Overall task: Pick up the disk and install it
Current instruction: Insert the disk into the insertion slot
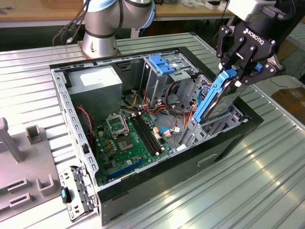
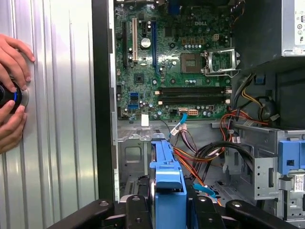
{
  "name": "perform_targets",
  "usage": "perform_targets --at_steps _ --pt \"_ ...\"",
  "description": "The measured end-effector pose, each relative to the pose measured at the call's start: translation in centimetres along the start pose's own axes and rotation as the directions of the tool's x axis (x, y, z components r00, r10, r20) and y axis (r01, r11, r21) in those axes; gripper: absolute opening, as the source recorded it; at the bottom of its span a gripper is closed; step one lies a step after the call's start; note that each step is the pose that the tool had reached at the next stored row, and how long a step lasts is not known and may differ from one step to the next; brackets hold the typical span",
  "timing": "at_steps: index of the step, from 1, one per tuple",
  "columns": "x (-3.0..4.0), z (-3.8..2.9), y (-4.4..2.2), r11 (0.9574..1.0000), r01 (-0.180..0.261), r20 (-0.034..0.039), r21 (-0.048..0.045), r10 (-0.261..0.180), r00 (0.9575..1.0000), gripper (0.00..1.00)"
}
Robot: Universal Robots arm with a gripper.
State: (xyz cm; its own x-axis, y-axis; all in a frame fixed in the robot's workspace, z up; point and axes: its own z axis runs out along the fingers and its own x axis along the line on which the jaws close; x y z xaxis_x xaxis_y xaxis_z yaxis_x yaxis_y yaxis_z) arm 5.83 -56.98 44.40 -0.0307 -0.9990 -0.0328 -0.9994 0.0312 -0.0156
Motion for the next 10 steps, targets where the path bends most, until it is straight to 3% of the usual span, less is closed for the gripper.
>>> perform_targets --at_steps 7,8,10 --pt "0.02 0.64 -0.12 1.0000 0.000 0.0008 -0.0016 0.000 1.0000 0.37" --pt "0.02 0.64 -0.13 1.0000 0.000 0.0006 -0.0037 0.000 1.0000 0.37" --pt "0.02 0.31 -0.16 0.9998 -0.001 -0.0004 -0.0188 0.001 1.0000 0.37"
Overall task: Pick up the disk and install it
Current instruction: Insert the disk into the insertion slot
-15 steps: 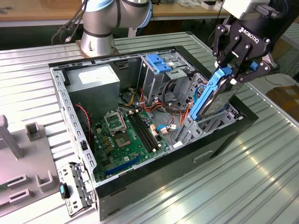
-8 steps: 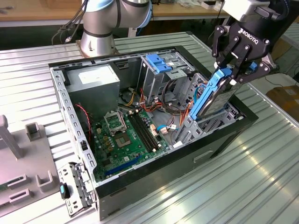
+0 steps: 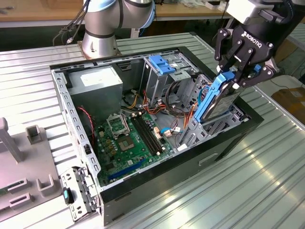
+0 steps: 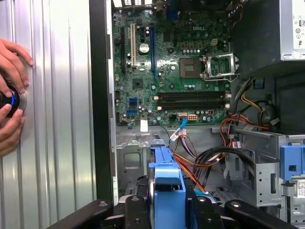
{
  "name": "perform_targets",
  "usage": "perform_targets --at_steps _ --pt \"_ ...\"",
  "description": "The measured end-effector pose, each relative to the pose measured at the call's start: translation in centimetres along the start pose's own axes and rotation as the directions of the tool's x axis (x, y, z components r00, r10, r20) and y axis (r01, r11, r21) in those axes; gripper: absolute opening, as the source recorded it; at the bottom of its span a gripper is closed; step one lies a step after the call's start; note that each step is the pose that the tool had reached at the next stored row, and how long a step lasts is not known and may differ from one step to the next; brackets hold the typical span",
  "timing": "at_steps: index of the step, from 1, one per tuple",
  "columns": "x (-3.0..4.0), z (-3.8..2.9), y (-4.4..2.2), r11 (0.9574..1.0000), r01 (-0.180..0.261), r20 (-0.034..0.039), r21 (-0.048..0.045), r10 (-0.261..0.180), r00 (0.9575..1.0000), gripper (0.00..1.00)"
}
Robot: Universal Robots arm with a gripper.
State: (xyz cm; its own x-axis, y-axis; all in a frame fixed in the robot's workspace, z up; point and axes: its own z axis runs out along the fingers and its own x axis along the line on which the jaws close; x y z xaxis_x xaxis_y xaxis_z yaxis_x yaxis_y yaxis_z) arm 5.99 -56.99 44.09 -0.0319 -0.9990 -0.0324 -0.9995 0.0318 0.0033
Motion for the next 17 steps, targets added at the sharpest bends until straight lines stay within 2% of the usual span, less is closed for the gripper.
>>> perform_targets --at_steps 1,4,5,6,7,14,15,16,17 --pt "-0.01 -0.17 -0.03 1.0000 0.000 -0.0003 -0.0044 0.000 1.0000 0.37" --pt "-0.01 -0.17 -0.09 1.0000 0.000 0.0005 -0.0080 0.000 1.0000 0.37" --pt "-0.02 -0.14 -0.24 0.9999 -0.001 0.0008 -0.0165 0.001 1.0000 0.37" --pt "-0.03 -0.10 -0.58 0.9995 -0.001 0.0016 -0.0324 0.001 1.0000 0.37" --pt "-0.03 -0.06 -0.67 0.9994 -0.001 0.0019 -0.0360 0.002 1.0000 0.37" --pt "-0.02 0.07 -0.77 0.9993 -0.002 0.0032 -0.0374 0.002 1.0000 0.37" --pt "-0.03 0.07 -0.77 0.9993 -0.002 0.0031 -0.0374 0.002 1.0000 0.38" --pt "-0.03 0.07 -0.77 0.9993 -0.002 0.0032 -0.0374 0.002 1.0000 0.44" --pt "-0.02 0.07 -0.77 0.9993 -0.002 0.0031 -0.0375 0.002 1.0000 0.44"
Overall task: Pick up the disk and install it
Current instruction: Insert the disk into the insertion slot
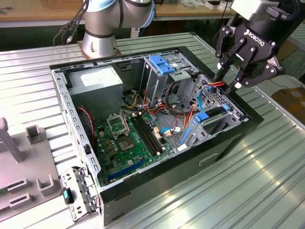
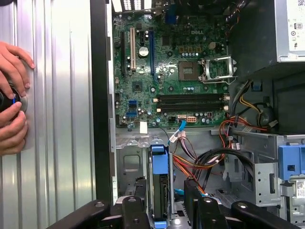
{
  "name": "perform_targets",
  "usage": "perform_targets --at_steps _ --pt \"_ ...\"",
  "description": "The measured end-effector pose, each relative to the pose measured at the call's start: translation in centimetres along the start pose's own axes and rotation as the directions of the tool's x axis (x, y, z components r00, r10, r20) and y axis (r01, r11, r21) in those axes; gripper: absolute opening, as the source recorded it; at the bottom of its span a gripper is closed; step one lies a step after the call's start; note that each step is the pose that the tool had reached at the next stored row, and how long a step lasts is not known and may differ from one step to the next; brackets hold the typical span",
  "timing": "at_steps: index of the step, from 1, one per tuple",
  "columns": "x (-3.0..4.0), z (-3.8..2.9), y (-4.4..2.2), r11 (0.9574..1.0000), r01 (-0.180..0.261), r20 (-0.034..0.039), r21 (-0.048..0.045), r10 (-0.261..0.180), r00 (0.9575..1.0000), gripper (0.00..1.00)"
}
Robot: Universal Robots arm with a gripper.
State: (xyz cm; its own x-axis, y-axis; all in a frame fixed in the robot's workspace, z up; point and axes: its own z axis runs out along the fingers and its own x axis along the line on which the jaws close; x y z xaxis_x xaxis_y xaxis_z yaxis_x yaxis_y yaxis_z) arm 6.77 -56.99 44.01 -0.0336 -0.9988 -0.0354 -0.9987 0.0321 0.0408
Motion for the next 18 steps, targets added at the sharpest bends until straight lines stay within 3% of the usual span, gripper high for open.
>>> perform_targets --at_steps 1,2,3,4,7,12,17,18 --pt "0.00 0.12 -0.01 1.0000 0.000 0.0003 0.0003 0.000 1.0000 0.43" --pt "0.01 0.35 -0.05 1.0000 0.000 0.0002 0.0012 0.000 1.0000 0.30" --pt "0.02 0.55 -0.09 1.0000 0.000 0.0002 0.0018 0.000 1.0000 0.30" --pt "0.03 0.97 -0.20 1.0000 0.000 0.0001 0.0027 0.000 1.0000 0.12" --pt "0.04 1.53 -0.37 1.0000 0.000 0.0002 0.0043 0.000 1.0000 0.11" --pt "0.09 2.31 -0.61 0.9999 0.001 0.0005 0.0163 -0.001 1.0000 0.11" --pt "0.09 2.88 -1.40 0.9997 0.001 0.0009 0.0257 -0.001 1.0000 0.11" --pt "0.12 3.28 -1.51 0.9997 0.001 0.0009 0.0258 -0.001 1.0000 0.11"
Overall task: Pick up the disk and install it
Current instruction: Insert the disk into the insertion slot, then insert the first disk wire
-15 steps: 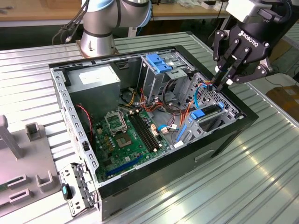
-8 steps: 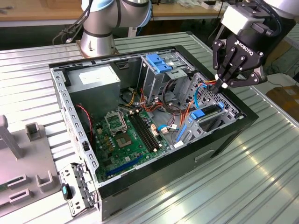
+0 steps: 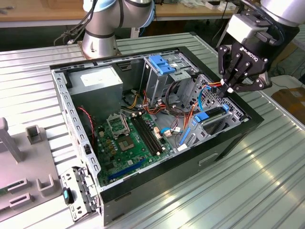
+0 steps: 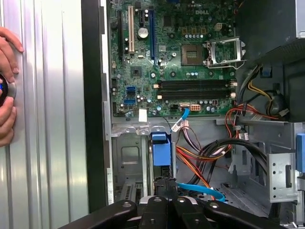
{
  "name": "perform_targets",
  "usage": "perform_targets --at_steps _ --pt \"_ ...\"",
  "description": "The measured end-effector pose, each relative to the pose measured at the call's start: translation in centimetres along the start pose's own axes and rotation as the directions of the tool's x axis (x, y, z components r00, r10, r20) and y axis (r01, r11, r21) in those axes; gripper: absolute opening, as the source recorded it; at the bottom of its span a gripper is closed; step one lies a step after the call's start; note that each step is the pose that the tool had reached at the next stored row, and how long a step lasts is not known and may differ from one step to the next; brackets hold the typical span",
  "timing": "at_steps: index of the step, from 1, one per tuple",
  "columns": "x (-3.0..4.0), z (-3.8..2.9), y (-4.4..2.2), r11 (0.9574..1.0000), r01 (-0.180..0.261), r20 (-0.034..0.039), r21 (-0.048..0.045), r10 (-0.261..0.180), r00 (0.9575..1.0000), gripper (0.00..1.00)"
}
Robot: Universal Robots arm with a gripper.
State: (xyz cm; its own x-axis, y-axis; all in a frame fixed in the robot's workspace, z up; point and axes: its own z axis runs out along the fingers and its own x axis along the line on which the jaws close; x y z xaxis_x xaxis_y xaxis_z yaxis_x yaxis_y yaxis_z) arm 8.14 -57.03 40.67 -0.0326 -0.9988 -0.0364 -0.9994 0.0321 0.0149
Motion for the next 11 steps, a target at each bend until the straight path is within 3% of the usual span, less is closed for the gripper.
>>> perform_targets --at_steps 2,5,6,11 --pt "0.02 0.45 -0.16 1.0000 0.000 0.0000 0.0000 0.000 1.0000 0.11" --pt "0.02 1.37 -1.06 1.0000 0.000 -0.0001 0.0000 0.000 1.0000 0.11" --pt "0.04 2.10 -1.51 1.0000 0.000 0.0000 0.0001 0.000 1.0000 0.11" --pt "0.04 2.11 -1.51 1.0000 0.000 0.0000 0.0015 0.000 1.0000 0.11"
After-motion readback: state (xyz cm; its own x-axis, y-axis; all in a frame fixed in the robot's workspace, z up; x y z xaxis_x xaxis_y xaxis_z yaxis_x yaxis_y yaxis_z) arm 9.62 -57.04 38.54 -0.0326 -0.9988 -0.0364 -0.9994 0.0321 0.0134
